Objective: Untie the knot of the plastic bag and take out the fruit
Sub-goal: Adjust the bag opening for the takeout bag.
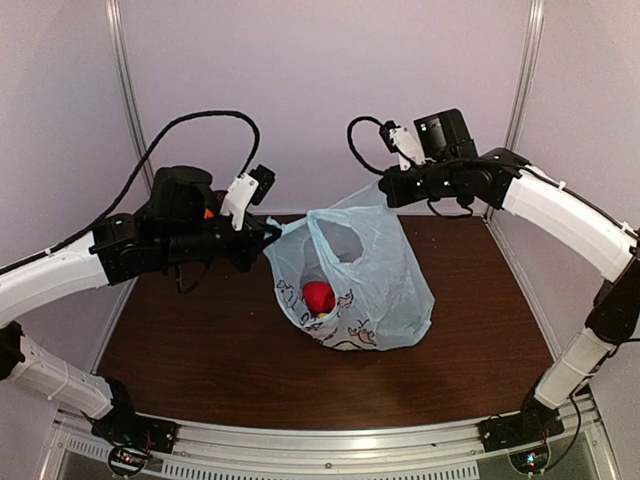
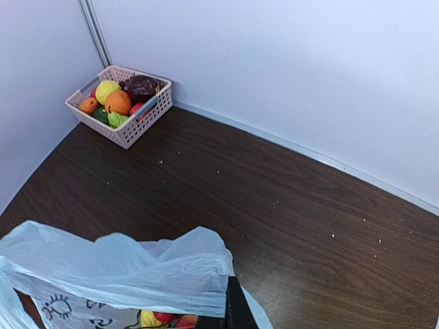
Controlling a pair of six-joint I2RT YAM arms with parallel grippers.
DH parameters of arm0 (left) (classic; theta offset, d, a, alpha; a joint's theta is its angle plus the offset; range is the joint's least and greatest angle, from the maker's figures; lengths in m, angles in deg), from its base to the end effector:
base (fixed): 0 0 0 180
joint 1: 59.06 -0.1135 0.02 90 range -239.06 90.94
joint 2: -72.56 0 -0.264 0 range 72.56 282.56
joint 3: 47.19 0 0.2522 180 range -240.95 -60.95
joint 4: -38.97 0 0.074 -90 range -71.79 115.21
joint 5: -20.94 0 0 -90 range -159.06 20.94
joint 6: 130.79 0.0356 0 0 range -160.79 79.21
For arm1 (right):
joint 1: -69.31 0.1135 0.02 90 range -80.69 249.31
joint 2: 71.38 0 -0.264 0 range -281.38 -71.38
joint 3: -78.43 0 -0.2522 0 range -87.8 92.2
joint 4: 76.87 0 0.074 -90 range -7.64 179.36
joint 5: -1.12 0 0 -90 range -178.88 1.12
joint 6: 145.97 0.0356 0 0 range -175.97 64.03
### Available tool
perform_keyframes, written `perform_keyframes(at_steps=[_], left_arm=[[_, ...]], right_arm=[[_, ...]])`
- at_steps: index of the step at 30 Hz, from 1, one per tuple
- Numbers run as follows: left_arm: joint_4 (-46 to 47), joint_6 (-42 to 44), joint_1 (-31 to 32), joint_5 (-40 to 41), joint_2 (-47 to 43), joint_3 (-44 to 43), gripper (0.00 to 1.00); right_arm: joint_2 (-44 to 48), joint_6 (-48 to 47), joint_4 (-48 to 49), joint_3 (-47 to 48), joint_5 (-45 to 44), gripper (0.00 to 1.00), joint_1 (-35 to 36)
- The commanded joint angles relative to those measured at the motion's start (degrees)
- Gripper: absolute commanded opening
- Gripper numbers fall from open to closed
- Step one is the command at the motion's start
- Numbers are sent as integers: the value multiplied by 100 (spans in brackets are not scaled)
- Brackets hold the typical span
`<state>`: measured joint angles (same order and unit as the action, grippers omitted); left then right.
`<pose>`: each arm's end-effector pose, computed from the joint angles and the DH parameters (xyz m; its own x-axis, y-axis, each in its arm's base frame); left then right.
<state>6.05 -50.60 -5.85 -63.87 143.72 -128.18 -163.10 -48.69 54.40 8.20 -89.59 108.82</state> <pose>0.1726 -0.2255 0.3635 -0.3588 0.1965 -0.9125 0.6968 0.7069 -0.1218 0.2795 0.2299 0.3996 -0.4701 -0.2234 -0.8539 -0.5730 0.8131 0.1027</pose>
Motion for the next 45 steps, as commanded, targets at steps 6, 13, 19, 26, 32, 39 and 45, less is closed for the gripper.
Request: perform_keyframes(at_steps=[6,13,19,26,32,39,45], left_arm=[[687,-454,-121,518,466,-592,0],[1690,-1042,-361,262,267,475,0],[2177,-1687,-611,-149,171,1302,0],[2064,-1892,-611,30,9,1248,0],[1763,-2122,-620,97,-42,1171,0],[1731,-2184,-626,119,-153,1275,0],[1701,-2193,-627,29,-146,1282,0]], right_arm=[[-342,267,586,1178,284,0,-466],[-461,87,763,628,670,0,-457],[-75,60,459,-59,616,48,-455],[433,-215,-117,92,742,99,-150],[732,-353,-71,135,1148,99,232],[371,-737,-32,232,1050,99,819],[-533,-1433,-471,1043,1121,99,1130]])
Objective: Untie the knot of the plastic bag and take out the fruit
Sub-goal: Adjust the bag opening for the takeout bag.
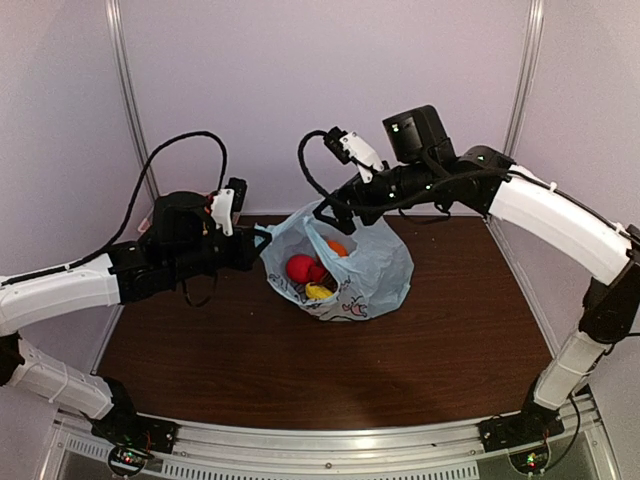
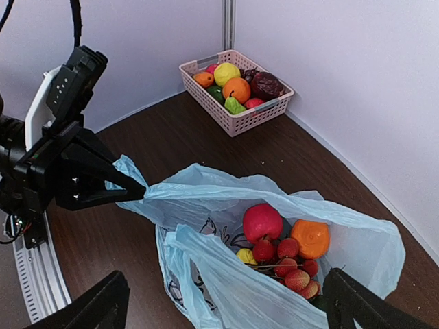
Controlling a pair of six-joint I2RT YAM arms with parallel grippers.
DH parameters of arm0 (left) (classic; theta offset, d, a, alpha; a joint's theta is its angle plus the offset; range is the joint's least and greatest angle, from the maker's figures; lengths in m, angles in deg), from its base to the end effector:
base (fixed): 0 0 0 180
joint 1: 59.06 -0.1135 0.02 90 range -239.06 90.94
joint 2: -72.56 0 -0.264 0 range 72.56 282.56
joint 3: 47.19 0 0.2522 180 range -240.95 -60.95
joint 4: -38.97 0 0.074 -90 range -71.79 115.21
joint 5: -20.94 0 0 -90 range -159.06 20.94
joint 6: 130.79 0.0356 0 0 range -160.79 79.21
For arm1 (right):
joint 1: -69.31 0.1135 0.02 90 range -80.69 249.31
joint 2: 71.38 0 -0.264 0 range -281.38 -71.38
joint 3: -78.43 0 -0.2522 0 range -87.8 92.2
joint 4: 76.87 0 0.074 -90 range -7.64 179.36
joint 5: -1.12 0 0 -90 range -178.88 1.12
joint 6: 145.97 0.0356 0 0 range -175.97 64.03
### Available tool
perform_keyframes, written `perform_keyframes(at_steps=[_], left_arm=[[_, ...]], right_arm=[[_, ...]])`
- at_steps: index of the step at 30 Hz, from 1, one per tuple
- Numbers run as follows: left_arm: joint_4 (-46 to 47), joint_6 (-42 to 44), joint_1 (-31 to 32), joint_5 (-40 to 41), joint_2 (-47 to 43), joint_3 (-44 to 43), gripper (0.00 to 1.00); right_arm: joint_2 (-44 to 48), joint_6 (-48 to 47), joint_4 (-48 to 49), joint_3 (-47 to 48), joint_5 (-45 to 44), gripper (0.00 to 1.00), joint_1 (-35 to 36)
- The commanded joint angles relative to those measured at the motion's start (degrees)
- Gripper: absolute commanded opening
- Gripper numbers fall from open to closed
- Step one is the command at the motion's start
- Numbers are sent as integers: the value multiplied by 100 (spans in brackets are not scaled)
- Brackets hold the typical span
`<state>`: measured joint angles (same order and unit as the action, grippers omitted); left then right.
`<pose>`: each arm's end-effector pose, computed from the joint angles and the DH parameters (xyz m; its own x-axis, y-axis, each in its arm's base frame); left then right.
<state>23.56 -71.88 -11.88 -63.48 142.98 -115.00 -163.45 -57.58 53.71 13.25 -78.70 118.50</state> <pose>0.1980 -0.2085 0.3169 -0.5246 -0.1900 -0.8299 0.4628 0.7546 -0.4653 0.2302 0.2763 0.4259 -0.2694 -0.3543 -0.8955 -0.8561 0.5140 0.0542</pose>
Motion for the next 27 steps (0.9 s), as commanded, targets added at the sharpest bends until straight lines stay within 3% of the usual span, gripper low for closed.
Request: perform_keyframes(at_steps=[1,6,12,13,17,20,22,27], left_arm=[[-62,-62,-19,-20,-72,-43,0],[-92,-89,-24,-39,-91,-45,0],[-138,-98,-27,-2,-54,-67,0],[-175,-92,-29,34,-43,-82,0],[-279,-130,-88,223,-31,-109,0],[-196,-245,-240,169,-19,-68,0],[-133,-283,-306,148,5,-42,0],[32,-285,-345,128,18,31,0]], right_arm=[[-646,-631,-465,699,0,98,175],[-1267,-872,-725,1282,-327,95,188],[-1587,-965,-891,1457,-271,81,238],[-1587,-957,-917,1460,-254,76,240],[-1394,-833,-905,1296,63,31,248],[-1004,-665,-791,906,187,5,294],[-665,-542,-721,472,203,0,366],[273,-63,-506,-1284,2,0,608]])
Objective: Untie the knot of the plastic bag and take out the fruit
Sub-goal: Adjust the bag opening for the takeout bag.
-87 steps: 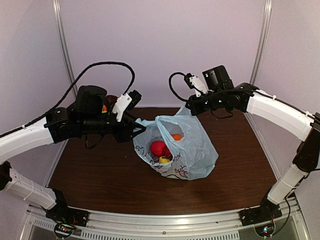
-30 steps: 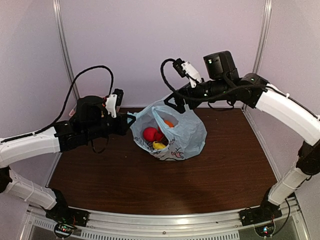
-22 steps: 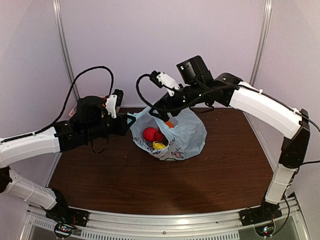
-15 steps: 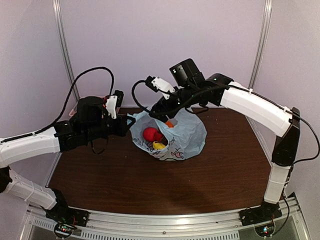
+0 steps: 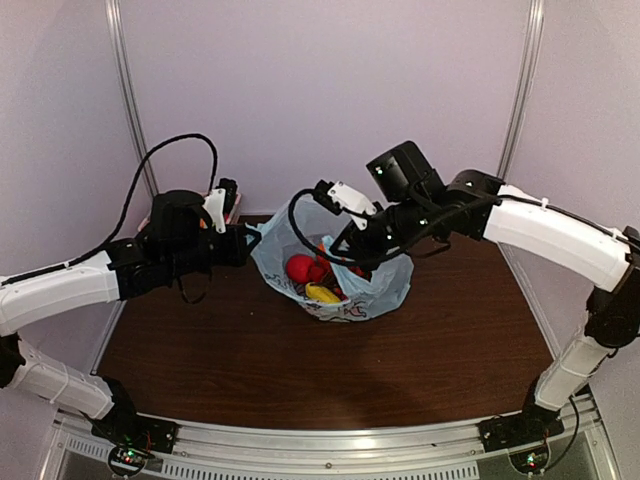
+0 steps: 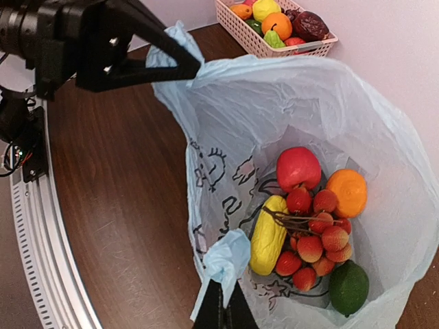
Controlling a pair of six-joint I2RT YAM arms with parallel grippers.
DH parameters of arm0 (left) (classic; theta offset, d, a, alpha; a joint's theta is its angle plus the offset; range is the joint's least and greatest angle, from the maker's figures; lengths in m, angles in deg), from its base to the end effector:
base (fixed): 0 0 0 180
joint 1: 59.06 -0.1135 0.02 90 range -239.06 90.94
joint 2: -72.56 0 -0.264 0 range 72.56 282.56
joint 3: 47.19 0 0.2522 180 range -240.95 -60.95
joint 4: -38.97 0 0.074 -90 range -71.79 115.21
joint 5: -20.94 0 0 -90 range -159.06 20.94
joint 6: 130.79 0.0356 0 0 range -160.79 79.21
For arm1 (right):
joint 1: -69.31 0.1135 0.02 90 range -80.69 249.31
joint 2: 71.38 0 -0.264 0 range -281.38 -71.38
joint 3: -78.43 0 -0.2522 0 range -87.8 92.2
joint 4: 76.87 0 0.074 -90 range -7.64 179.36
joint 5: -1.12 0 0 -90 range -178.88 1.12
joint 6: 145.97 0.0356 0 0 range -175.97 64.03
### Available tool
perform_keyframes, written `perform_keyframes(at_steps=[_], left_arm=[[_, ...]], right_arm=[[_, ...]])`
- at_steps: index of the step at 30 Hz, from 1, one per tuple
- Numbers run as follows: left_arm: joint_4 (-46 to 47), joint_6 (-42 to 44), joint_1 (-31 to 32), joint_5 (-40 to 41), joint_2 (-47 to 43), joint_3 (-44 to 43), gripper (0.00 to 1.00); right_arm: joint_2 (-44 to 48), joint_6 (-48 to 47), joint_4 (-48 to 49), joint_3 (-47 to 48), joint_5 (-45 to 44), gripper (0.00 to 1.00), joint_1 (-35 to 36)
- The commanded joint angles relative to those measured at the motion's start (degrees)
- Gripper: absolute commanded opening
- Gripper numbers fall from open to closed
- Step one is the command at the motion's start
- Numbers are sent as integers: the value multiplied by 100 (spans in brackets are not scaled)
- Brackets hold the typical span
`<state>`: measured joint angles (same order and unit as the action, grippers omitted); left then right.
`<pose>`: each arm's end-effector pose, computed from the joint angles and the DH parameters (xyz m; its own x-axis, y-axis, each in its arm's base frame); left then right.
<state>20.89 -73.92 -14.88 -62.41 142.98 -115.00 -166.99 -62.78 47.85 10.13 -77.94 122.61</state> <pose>0.2078 -0.1962 0.3121 -0.5481 -0.2244 -0.8058 0.3761 0.7943 -0.4770 0.2172 0.3028 0.3773 -0.2712 -0.5587 -0.7838 -0.9137 0.4054 0.0272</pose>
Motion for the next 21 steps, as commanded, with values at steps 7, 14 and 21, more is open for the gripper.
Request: perform_keyframes(at_steps=[7,14,21], left_arm=[[639,34,-108,-157,-127,333,0],[1340,141,-108,-664,-394,1026,0],[1322,172,-105,-1172,-494,1067,0]], right_arm=[[1798,1300,312,-3174,-438,0,255],[2376,1876,553,-3956,-1012,0,252],[2579,1836,895,-2945,-662,65,360]])
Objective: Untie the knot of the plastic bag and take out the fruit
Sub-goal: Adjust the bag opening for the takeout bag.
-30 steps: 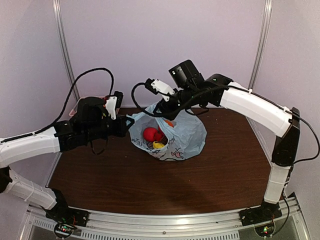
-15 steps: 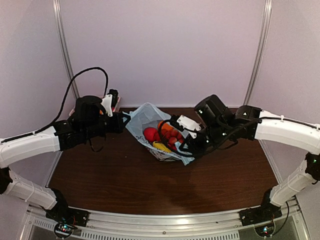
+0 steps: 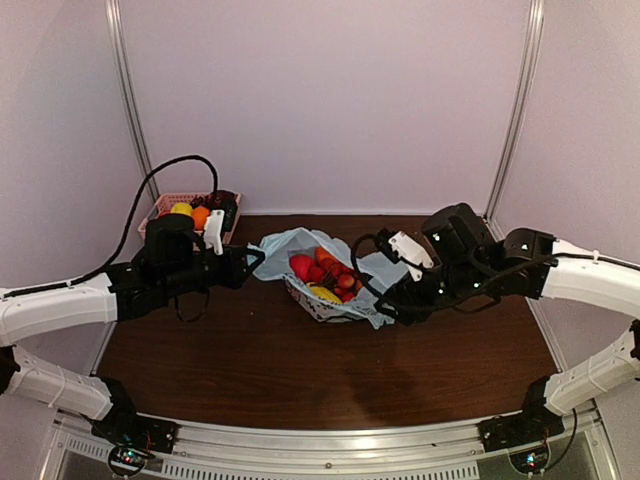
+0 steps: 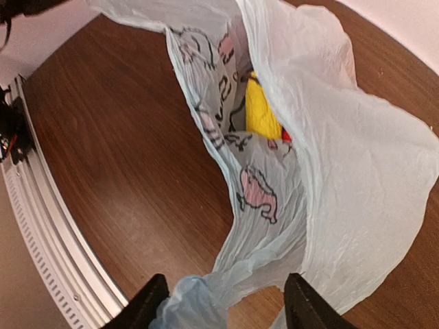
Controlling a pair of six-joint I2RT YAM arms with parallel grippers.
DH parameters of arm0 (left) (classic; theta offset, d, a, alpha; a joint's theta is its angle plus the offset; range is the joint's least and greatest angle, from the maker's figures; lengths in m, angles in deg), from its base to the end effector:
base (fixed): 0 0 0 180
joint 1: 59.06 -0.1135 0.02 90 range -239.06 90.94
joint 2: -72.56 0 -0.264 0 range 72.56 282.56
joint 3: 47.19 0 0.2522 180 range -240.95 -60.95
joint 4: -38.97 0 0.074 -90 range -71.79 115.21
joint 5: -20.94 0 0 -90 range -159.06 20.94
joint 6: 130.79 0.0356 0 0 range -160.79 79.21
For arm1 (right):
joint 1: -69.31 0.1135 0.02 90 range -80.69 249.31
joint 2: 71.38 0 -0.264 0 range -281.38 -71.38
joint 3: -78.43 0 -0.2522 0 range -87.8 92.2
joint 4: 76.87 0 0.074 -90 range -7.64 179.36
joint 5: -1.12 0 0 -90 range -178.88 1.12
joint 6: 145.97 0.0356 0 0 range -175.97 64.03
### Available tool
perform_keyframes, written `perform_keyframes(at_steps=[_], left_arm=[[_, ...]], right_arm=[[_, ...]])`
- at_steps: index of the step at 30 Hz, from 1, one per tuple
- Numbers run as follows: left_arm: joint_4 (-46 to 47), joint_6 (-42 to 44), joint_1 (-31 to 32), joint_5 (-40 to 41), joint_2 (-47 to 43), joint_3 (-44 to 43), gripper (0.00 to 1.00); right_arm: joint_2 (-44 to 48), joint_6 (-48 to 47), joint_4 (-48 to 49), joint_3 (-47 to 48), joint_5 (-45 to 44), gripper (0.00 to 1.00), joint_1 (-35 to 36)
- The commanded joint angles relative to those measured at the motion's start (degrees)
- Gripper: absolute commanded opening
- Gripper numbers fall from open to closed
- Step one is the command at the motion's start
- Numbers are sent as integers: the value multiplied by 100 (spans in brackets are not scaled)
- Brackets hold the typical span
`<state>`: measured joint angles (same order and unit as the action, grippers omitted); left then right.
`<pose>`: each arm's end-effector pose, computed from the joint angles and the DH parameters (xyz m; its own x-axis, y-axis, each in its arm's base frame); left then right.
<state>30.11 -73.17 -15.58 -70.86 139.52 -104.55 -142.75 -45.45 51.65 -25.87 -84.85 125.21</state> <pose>0.1946 -0.1861 0.2797 -0.5739 -0.1934 -0.7957 0.4760 0.7119 -0.5164 0.1446 0.2180 0.3024 -0.5598 -0.5020 -0.6592 -0.7634 0.6218 0.1748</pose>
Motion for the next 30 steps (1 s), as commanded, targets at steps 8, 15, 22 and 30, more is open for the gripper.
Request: perform_keyframes(at_steps=[8,15,22,30], left_arm=[[477,30,-33,-371,-292,60,0],[349,27,-33,-289,-356,27,0],[177,27,-40,29,-436,-65,0],[-457,78,-140,753,-536,-324,0]], right_arm=[[-607,334,1743,1164,-134,74,659],[-2152,451,1167,2299,-1595,68,843],[-3282,521,466,2754,-2942,62,797],[-2988,808,56,1906,-3590,77,355]])
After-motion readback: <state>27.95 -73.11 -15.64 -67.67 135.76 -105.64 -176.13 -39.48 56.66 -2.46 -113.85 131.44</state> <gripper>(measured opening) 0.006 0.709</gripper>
